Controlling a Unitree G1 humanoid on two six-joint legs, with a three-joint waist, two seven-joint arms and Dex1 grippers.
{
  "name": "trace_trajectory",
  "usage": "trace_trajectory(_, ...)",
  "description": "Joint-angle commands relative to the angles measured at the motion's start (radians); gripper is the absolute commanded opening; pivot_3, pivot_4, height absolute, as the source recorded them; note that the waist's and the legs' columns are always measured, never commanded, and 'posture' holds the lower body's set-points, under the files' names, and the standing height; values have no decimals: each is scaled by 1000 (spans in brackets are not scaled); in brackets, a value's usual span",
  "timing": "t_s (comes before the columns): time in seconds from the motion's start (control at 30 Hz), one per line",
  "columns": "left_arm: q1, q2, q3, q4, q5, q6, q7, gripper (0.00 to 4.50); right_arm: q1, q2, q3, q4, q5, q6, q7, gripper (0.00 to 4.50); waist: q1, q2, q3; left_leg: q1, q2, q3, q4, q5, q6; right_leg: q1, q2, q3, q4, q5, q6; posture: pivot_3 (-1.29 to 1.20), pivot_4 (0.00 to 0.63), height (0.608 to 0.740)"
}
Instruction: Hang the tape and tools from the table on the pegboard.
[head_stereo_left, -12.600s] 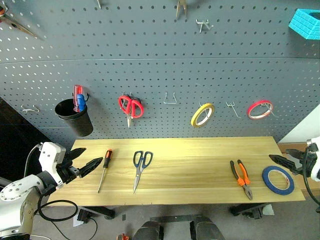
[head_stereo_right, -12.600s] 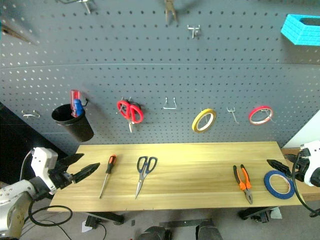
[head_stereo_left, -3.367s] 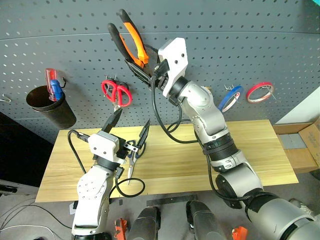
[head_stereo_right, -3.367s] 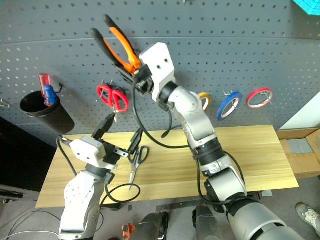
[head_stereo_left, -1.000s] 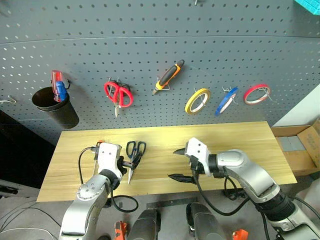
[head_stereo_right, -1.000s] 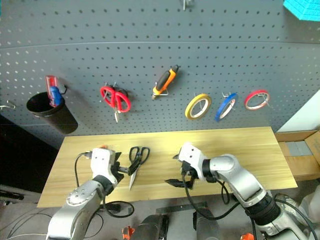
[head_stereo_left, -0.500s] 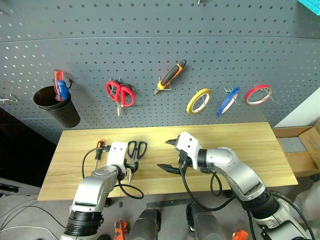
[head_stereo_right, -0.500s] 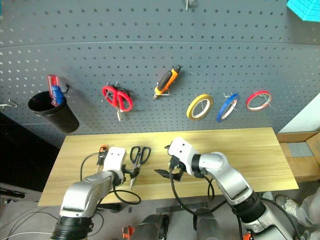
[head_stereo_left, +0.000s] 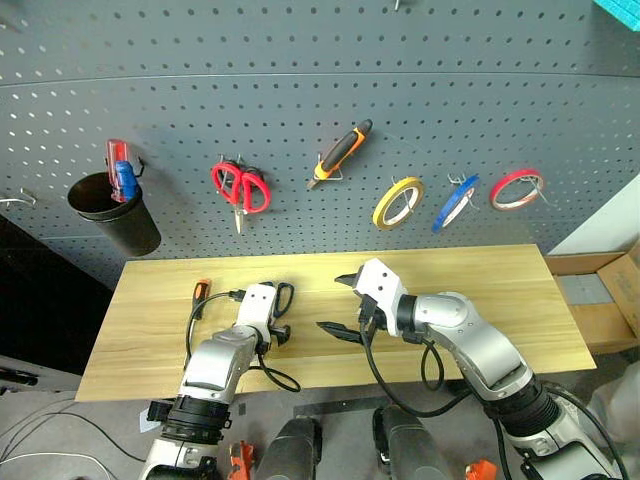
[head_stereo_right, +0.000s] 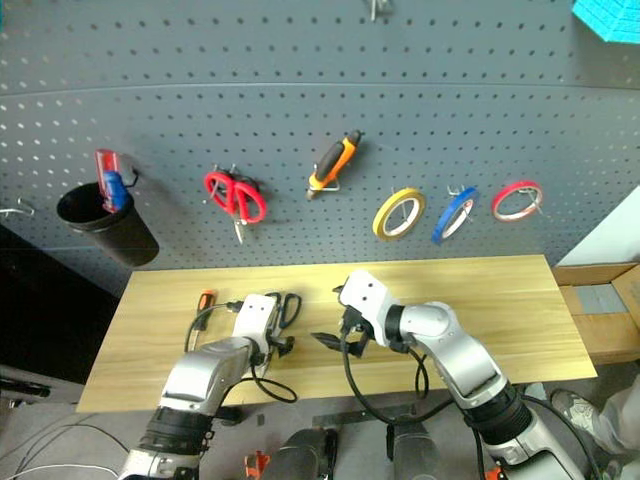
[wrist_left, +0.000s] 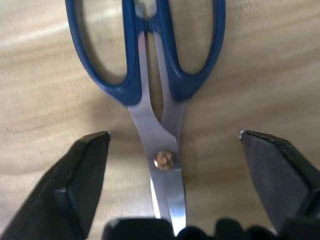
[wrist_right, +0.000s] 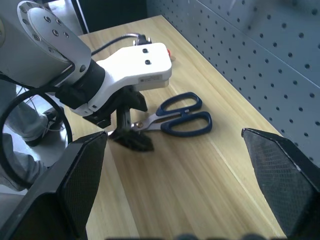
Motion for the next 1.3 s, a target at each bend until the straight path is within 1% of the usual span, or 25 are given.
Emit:
trace_trajectory(0.03, 17, -3, -6, 25, 22, 27, 5, 2797, 0, -3, -15, -53, 8, 9, -3, 4500, -1, 0, 0, 0, 0, 0, 0, 0, 0, 0, 0, 0, 0, 0, 0, -49, 277, 740)
trace_trajectory(0.1, 29, -8, 7, 8, 16, 42, 6, 2155, -2, -6, -19, -56, 10, 15, 0, 4500, -3, 0, 0, 1, 0, 0, 0, 0, 0, 0, 0, 0, 0, 0, 0, -48, 274, 740)
trace_trajectory(0.17, 46, -2, 11, -12, 16, 46, 3, 1384, -8, -10, -21, -53, 9, 18, 2, 4500, -3, 0, 0, 1, 0, 0, 0, 0, 0, 0, 0, 0, 0, 0, 0, -46, 274, 740)
trace_trajectory(0.23, 64, 9, 9, -38, 21, 39, 0, 721, -12, -14, -22, -50, 8, 17, 4, 4500, -2, 0, 0, 1, 0, 0, 0, 0, 0, 0, 0, 0, 0, 0, 0, -43, 271, 740)
trace_trajectory(0.27, 78, 24, -2, -63, 29, 28, -6, 599, -15, -15, -24, -48, 10, 18, 5, 4500, -3, 0, 0, 1, 0, 0, -1, 0, 0, 0, 0, 0, 0, 0, 0, -43, 270, 740)
trace_trajectory(0.37, 151, 125, -83, -177, 92, -108, -42, 576, -31, -7, -47, -53, 39, 36, 13, 4500, -11, 0, 0, 1, 0, 0, -1, 0, 0, 0, 0, 1, 0, 0, 0, -43, 265, 740)
trace_trajectory(0.4, 182, 145, -85, -218, 99, -143, -49, 541, -36, -4, -55, -58, 52, 42, 18, 4500, -12, 0, 0, 1, 1, 0, -2, 0, 0, 0, 0, 1, 0, 0, 0, -43, 263, 740)
trace_trajectory(0.47, 238, 155, -58, -285, 92, -218, -55, 516, -42, 1, -70, -70, 78, 42, 32, 4500, -8, 1, 1, 1, 1, 0, -3, 0, 0, -1, 0, 0, -1, 0, 0, -41, 257, 740)
trace_trajectory(0.6, 357, 208, -55, -381, 134, -528, -92, 471, -46, 28, -141, -118, 214, 67, 84, 4500, 3, 0, 1, -2, 1, -1, -2, -1, 1, -2, -1, -1, -4, 0, 0, -28, 244, 740)
trace_trajectory(0.67, 413, 179, -7, -403, 100, -659, -95, 468, -57, 35, -177, -138, 278, 90, 102, 4500, 5, 1, 1, -3, 0, -1, -3, -1, 1, -2, -1, -1, -5, 0, 0, -27, 234, 740)
trace_trajectory(0.77, 495, 150, 54, -434, 47, -974, -145, 466, -83, 29, -208, -141, 340, 103, 128, 4500, 5, 1, 0, -3, 0, 0, -2, -3, 4, -1, -3, -2, -7, 0, 0, -18, 223, 740)
trace_trajectory(0.83, 516, 142, 72, -420, 55, -1088, -154, 443, -97, 24, -210, -129, 352, 97, 137, 4500, 5, 1, 0, -4, 0, 1, -3, -3, 4, -1, -3, -2, -8, 0, 0, -15, 217, 740)
trace_trajectory(0.97, 497, 110, 112, -388, 49, -1186, -147, 440, -127, 31, -223, -113, 379, 70, 158, 4500, 7, 1, 0, -4, -1, 1, -3, -3, 4, -1, -3, -3, -8, 0, 0, -7, 205, 740)
trace_trajectory(1.03, 461, 86, 153, -388, 16, -1159, -126, 440, -150, 50, -253, -104, 407, 50, 153, 4500, 7, 1, 0, -4, -1, 1, -2, -3, 4, -1, -3, -3, -8, 0, 0, 1, 197, 740)
trace_trajectory(1.13, 411, 87, 200, -382, -3, -1140, -131, 440, -178, 75, -290, -65, 412, 11, 133, 4500, 7, -1, -1, -4, -1, 1, -2, -2, 3, -1, -3, -4, -7, 0, 0, 11, 191, 740)
trace_trajectory(1.3, 347, 96, 214, -376, -24, -1103, -165, 440, -213, 88, -324, -21, 424, -15, 128, 4500, 8, -2, -2, -4, -1, 1, -2, -2, 2, -2, -3, -4, -6, 0, 0, 21, 180, 740)
